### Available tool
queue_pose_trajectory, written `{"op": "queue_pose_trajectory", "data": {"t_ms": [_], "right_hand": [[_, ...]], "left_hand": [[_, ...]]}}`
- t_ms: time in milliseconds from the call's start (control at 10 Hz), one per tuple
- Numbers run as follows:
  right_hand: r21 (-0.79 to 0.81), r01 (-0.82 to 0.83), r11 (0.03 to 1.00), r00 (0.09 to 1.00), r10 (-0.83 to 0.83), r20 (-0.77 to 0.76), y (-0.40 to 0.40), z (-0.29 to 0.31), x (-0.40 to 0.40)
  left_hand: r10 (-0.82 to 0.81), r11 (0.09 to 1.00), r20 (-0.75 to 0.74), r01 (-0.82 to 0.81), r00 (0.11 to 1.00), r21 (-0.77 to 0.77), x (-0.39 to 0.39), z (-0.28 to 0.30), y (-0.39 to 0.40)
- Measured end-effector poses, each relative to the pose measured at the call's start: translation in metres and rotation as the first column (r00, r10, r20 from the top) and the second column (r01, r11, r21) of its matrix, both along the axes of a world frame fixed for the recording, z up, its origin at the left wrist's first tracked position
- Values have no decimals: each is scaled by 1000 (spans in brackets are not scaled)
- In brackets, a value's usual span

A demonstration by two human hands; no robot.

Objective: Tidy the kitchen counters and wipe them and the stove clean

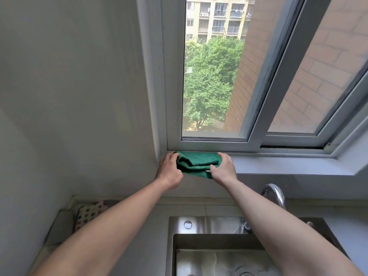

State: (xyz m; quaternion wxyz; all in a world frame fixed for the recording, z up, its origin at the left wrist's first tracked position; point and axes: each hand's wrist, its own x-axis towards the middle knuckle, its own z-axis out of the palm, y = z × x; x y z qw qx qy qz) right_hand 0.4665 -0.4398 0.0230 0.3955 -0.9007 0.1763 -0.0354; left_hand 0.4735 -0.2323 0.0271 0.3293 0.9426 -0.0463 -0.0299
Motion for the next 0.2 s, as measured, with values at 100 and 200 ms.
{"op": "queue_pose_trajectory", "data": {"t_ms": [100,200], "right_hand": [[-23,-35,999,999,35,16,0,0,-18],[-11,-62,998,994,63,88,3,4,-37]], "left_hand": [[-34,999,52,34,998,0,-20,8,2],[-66,998,84,66,994,-1,-43,18,4]]}}
